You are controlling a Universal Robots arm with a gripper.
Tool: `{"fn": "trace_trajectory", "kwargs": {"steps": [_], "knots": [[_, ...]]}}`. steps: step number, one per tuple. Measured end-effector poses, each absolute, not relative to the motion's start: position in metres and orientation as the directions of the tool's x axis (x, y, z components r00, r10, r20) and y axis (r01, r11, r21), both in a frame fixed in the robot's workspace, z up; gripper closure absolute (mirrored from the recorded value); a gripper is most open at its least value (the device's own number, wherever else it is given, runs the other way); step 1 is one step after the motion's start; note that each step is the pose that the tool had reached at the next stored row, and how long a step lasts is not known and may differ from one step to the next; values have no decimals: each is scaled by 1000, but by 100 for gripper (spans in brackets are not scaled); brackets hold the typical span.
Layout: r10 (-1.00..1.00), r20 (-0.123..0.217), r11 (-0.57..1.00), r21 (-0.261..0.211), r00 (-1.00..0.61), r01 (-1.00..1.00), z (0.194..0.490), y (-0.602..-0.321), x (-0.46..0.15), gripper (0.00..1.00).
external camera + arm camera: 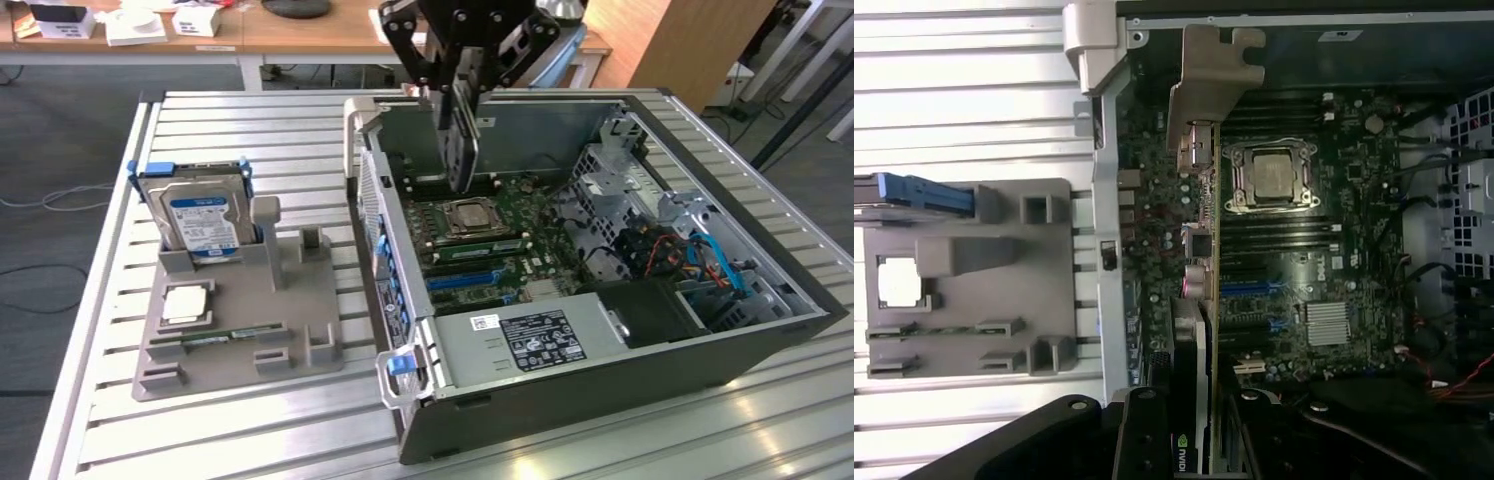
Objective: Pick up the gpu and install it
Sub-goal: 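Pick up the gpu and move the gpu toward the slot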
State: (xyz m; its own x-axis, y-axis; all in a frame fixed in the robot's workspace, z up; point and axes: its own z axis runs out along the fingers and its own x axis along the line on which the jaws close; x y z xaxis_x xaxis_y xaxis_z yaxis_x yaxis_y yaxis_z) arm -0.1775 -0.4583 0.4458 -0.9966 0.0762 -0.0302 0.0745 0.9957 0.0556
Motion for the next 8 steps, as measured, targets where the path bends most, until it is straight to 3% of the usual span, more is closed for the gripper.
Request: {"fn": "trace_trajectory", "kwargs": {"steps": [8], "knots": [[76, -30, 995, 59, -997, 74, 446, -457, -141, 73]]}}
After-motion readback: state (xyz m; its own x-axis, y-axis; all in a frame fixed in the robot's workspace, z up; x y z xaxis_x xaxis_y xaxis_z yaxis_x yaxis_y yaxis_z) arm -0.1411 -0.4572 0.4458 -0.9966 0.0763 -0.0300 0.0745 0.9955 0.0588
